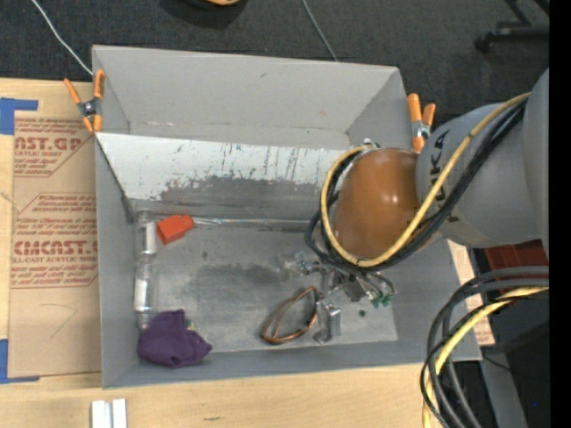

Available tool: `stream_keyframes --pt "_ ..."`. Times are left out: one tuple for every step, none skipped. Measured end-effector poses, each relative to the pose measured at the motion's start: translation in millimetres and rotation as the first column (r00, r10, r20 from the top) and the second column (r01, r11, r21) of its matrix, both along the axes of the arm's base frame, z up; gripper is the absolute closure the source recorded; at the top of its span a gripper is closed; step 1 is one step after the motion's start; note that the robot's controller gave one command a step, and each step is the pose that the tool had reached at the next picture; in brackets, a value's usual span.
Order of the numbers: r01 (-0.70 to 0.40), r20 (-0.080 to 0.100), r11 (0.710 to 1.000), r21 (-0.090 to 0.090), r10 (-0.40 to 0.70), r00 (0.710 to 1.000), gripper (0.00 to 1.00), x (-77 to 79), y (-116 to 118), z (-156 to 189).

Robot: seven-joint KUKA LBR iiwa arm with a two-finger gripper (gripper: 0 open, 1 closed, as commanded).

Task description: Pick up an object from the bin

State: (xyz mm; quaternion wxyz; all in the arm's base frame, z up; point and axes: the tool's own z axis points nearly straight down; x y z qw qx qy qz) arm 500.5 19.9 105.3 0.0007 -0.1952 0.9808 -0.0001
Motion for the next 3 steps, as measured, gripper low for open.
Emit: stream_keyframes --pt "-0.037 0.002 0.999 0.0 0.037 0.999 0.0 -15.1 -52.7 32.3" --pt "-0.215 0.001 0.977 0.0 0.215 0.977 0.0 -7.6 28.4 -18.5" --pt "-0.35 0.003 0.937 0.0 0.35 0.937 1.0 3.0 -15.0 -35.9"
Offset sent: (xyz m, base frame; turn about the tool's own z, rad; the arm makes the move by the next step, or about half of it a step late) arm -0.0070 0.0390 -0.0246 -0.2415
